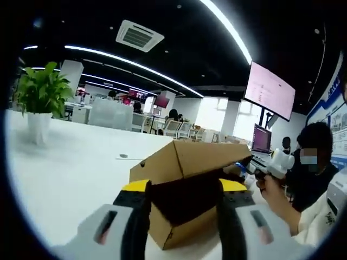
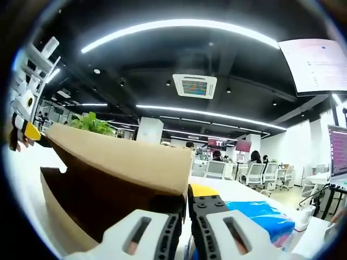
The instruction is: Operate the shoe box by opening the lid, removing the specified soft item, and placing it in the target area until the item is outside and the box remains undamaged.
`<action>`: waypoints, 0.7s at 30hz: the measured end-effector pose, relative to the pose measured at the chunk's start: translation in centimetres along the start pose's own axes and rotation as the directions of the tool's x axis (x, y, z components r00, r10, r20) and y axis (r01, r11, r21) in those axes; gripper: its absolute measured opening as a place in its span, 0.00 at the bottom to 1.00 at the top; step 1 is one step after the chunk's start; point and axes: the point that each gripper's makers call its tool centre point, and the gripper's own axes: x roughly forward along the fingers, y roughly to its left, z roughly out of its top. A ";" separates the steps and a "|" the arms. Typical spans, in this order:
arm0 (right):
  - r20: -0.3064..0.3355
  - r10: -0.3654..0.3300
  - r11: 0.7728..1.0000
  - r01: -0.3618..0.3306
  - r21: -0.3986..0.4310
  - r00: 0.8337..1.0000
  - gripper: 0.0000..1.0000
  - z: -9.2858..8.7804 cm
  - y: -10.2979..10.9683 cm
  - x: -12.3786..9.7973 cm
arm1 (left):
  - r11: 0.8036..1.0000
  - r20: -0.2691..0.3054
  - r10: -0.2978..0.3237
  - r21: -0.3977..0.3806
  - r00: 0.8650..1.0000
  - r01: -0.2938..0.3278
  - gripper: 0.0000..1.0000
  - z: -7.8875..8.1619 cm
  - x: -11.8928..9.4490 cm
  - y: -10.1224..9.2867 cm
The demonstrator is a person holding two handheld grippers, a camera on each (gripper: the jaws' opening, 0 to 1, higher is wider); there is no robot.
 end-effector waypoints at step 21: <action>-0.008 0.013 1.000 -0.013 -0.007 1.000 0.00 -0.2 0.4 -0.3 | 0.999 -0.022 0.036 0.024 0.999 -0.036 0.41 -0.7 0.6 0.3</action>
